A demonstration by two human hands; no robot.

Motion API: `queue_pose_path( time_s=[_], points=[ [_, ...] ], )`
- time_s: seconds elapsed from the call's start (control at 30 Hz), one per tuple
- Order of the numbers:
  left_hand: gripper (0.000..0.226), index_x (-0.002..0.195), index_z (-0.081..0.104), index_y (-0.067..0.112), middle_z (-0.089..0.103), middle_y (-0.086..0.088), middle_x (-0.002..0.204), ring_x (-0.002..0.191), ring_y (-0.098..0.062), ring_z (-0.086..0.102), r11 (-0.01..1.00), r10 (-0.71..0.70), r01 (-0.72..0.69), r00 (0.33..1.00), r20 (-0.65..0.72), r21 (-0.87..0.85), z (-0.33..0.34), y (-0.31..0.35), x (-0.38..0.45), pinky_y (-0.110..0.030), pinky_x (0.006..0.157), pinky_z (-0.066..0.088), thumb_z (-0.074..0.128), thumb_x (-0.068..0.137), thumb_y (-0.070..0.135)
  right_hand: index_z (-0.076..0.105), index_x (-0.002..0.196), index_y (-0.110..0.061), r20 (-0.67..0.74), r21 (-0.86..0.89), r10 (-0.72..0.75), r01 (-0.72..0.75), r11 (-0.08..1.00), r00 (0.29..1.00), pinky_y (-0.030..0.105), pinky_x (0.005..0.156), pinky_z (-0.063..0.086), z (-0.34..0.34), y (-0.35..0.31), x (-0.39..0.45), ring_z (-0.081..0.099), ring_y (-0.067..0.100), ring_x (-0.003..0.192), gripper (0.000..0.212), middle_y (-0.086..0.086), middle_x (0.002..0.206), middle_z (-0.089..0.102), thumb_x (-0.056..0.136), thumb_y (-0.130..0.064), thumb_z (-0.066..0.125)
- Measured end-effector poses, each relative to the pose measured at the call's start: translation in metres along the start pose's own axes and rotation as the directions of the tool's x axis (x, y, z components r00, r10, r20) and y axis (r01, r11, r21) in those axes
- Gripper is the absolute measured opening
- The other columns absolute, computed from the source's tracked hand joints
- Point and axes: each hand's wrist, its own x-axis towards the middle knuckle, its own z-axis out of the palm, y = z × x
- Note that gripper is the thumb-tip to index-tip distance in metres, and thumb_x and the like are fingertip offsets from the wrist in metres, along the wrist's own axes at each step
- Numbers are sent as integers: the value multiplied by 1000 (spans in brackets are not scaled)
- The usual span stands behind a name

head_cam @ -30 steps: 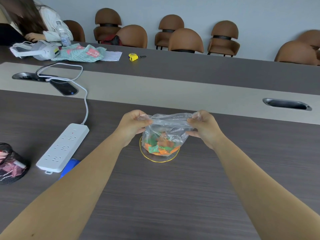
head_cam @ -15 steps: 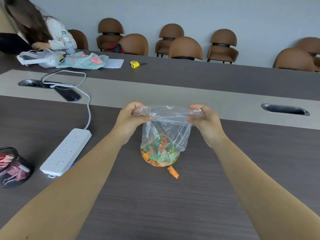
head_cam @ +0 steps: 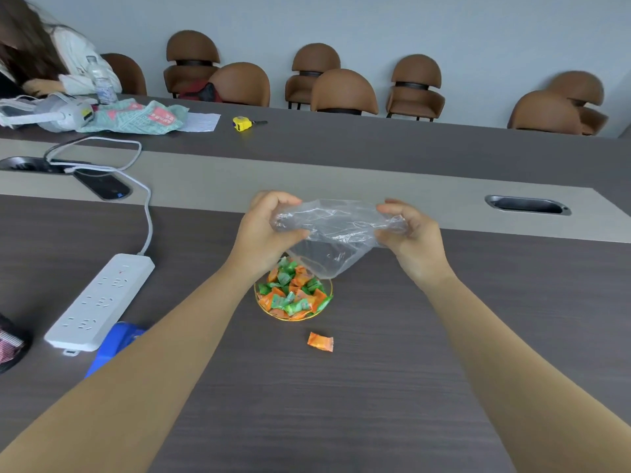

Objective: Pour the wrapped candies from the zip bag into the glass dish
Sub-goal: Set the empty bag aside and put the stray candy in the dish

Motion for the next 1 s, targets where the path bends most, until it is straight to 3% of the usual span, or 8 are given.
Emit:
queue_pose_path(
  time_s=[0.1, 0.23, 0.33, 0.43, 0.53, 0.7, 0.87, 1.0],
  points=[
    [38, 94, 54, 18, 43, 18, 94, 94, 4, 50, 998, 58, -59, 998, 18, 38, 24, 4, -7, 0, 85, 37, 72, 67, -1, 61, 102, -18, -70, -95, -41, 35, 995, 997, 9, 94, 38, -23, 8, -13, 43, 12, 123, 31, 4, 137, 47, 78, 2, 61],
    [43, 106, 60, 8, 42, 21, 95, 100, -10, 50, 990, 75, -89, 989, 126, 107, 68, -7, -29, -6, 91, 35, 74, 66, 4, 61, 111, -15, -101, -220, 40, -62, 974, 994, 22, 107, 31, -63, 36, -42, 36, 12, 134, 34, -3, 142, 44, 79, -3, 61],
    [50, 114, 58, 6, 43, 7, 98, 99, -12, 47, 976, 22, -83, 957, 288, 199, 108, -28, -58, 4, 80, 30, 74, 67, 7, 60, 116, -15, -87, -329, 148, -169, 929, 985, 17, 95, 33, -87, 75, -73, 39, 13, 131, 36, -4, 144, 41, 82, -3, 57],
    [56, 122, 53, 7, 39, 1, 105, 103, -18, 48, 954, -142, -4, 874, 465, 299, 144, -54, -93, -9, 71, 29, 73, 70, 13, 57, 120, -15, -76, -439, 264, -270, 857, 961, 23, 95, 37, -100, 120, -103, 41, 19, 130, 39, 0, 146, 39, 84, -1, 51],
    [66, 130, 46, 15, 41, -1, 116, 119, -22, 43, 910, -281, 10, 751, 598, 415, 168, -78, -123, -20, 90, 29, 71, 71, 31, 50, 127, -18, -16, -568, 438, -369, 736, 899, 32, 104, 36, -109, 157, -131, 35, 21, 134, 43, -1, 150, 32, 86, -5, 48],
    [79, 143, 17, 33, 4, -4, 158, 146, -28, -7, 712, -419, -232, 618, 666, 663, 196, -90, -142, -48, 117, -6, 52, 76, 58, 38, 135, -21, 2, -790, 586, -358, 498, 811, 37, 113, 25, -125, 184, -153, 26, 23, 138, 49, -1, 150, 31, 87, -29, 47],
    [77, 145, 9, 29, 1, -7, 159, 146, -26, -6, 758, -337, -210, 685, 646, 618, 199, -78, -135, -42, 119, -1, 48, 83, 52, 24, 142, -21, -49, -875, 598, -324, 360, 800, 40, 120, 4, -138, 185, -147, 5, 25, 145, 62, 4, 157, 14, 86, -36, 46],
    [70, 145, 16, 19, 10, -7, 158, 146, -25, 4, 672, -277, -252, 787, 551, 696, 156, -84, -125, -38, 118, 9, 47, 86, 44, 22, 141, -19, -3, -854, 463, -243, 460, 887, 35, 119, 5, -124, 163, -133, 6, 23, 144, 67, 5, 156, 14, 82, -28, 52]
  ],
)
